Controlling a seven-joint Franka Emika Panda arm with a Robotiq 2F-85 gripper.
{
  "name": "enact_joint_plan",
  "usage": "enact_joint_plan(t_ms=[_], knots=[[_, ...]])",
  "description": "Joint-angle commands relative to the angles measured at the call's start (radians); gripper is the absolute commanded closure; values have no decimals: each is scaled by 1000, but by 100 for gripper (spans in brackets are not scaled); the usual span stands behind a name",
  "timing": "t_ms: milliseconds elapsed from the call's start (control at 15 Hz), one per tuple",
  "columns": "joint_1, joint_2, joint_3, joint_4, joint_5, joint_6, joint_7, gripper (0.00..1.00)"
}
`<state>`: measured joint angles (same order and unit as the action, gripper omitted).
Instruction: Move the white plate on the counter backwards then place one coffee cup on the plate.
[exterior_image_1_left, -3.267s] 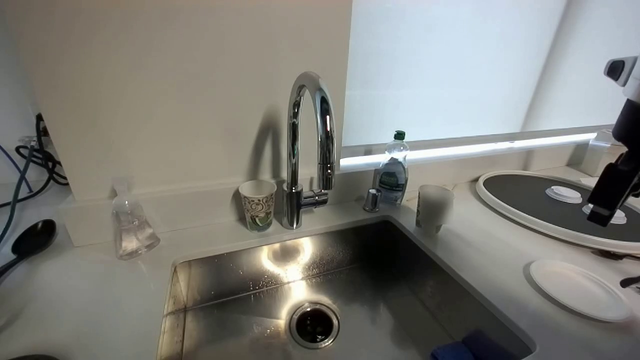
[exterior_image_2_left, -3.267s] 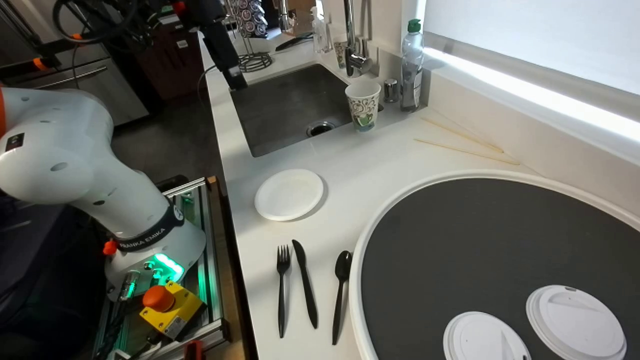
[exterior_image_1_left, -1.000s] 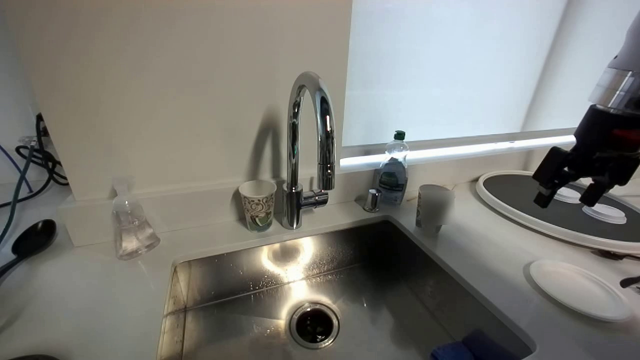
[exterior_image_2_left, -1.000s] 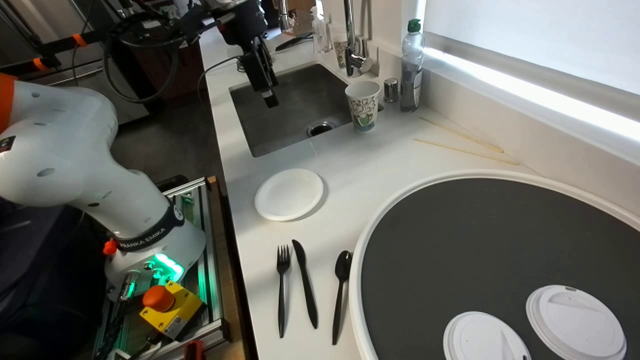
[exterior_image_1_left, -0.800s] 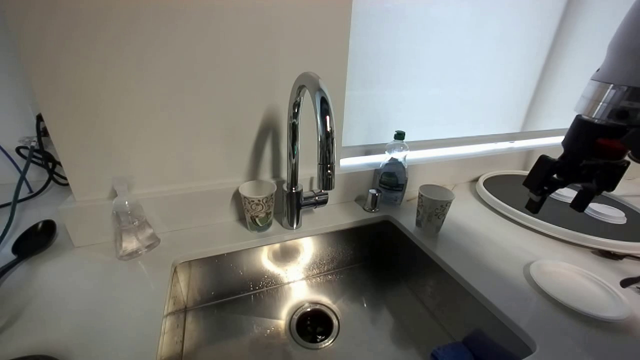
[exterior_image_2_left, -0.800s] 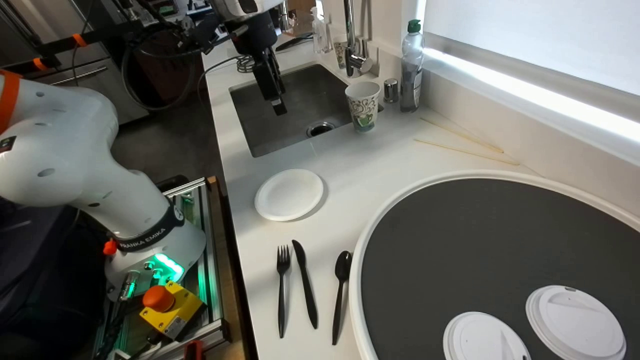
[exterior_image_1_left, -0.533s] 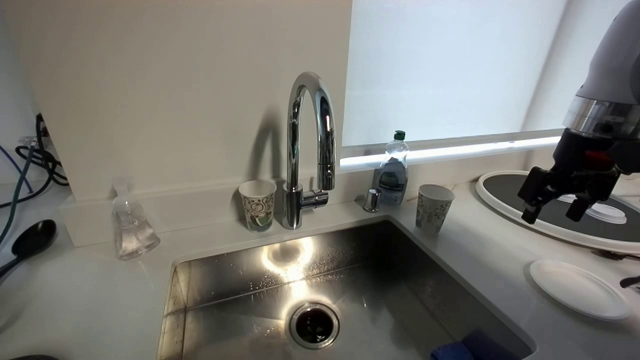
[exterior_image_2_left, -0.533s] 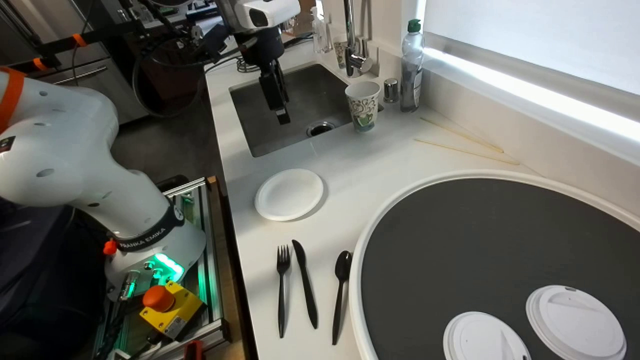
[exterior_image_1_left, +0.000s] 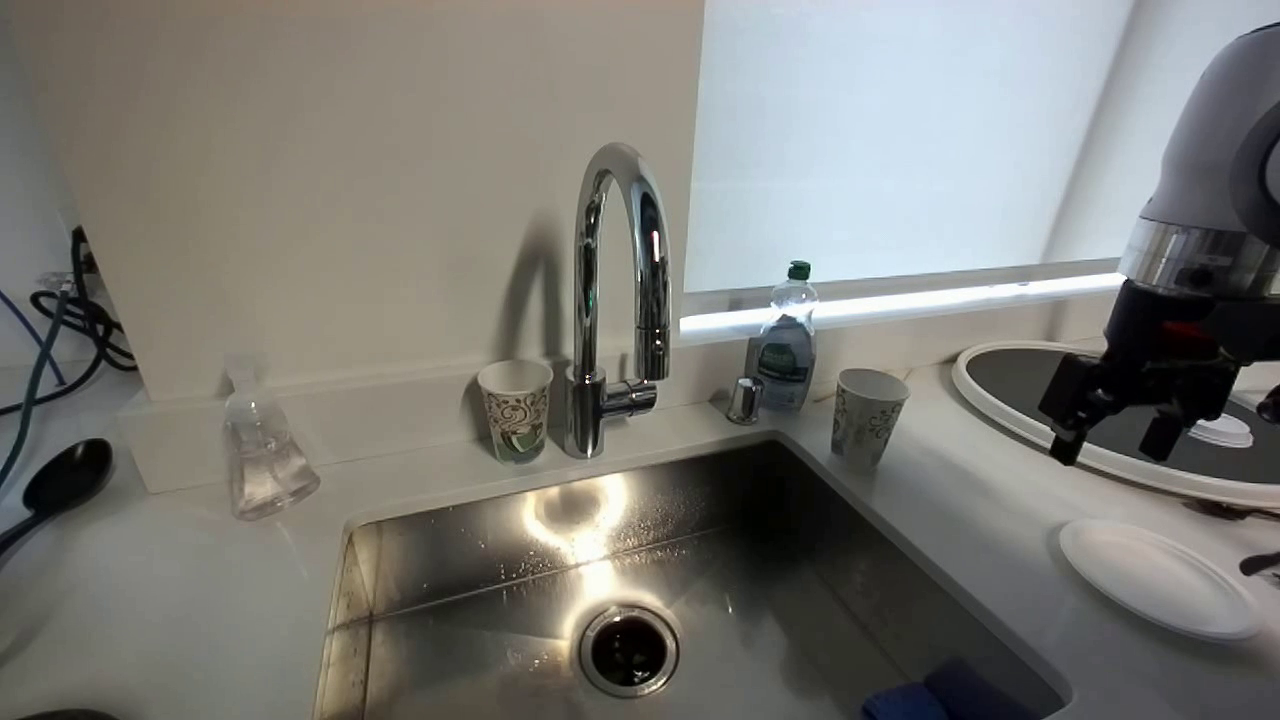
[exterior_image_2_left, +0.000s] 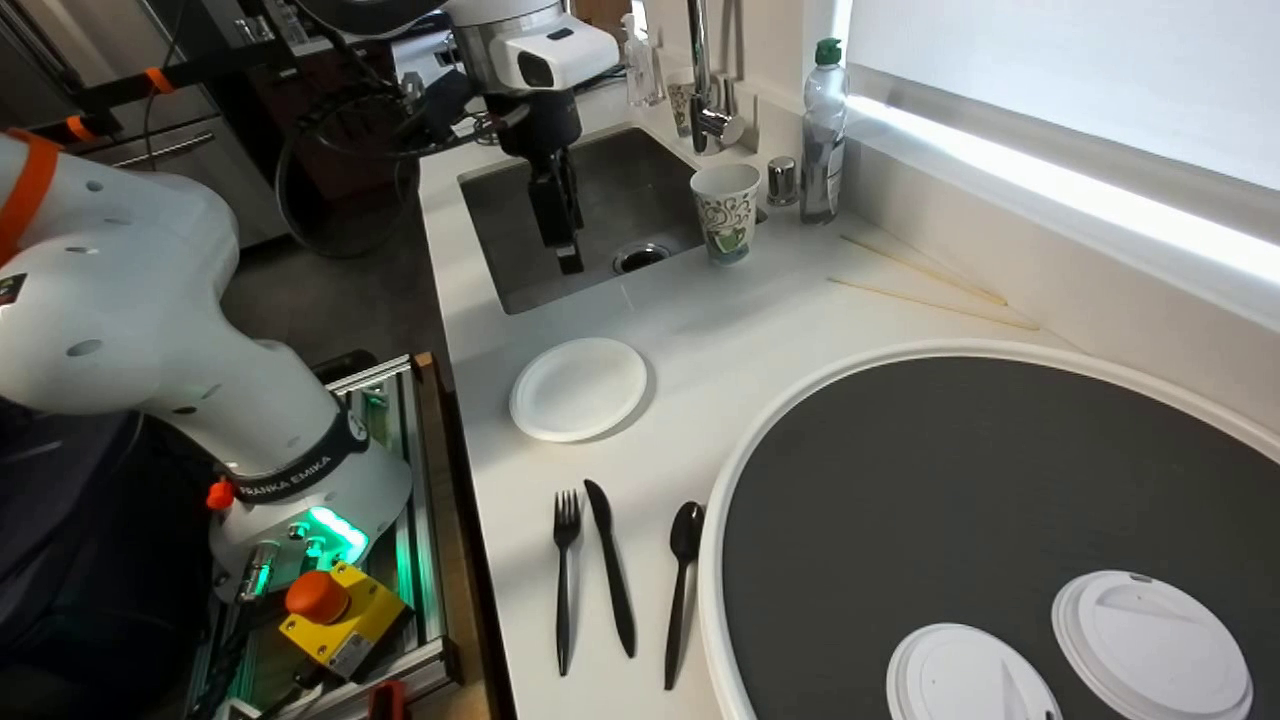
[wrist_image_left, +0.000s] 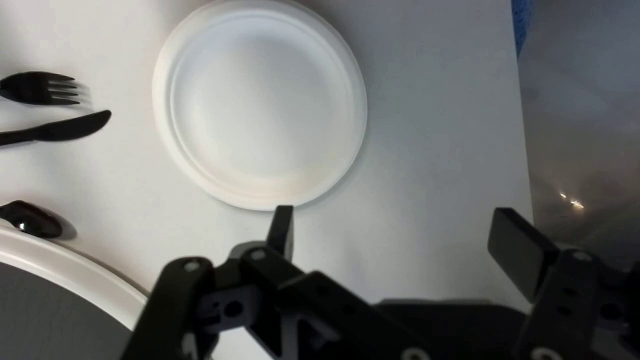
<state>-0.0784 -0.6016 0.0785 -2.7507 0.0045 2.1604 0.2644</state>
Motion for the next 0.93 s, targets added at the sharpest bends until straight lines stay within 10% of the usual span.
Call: enact_joint_plan(t_ms=[0, 867], knots=[[5, 0, -5, 1, -3, -2, 2, 0], [-93, 182, -35, 1, -169, 198, -19, 0]])
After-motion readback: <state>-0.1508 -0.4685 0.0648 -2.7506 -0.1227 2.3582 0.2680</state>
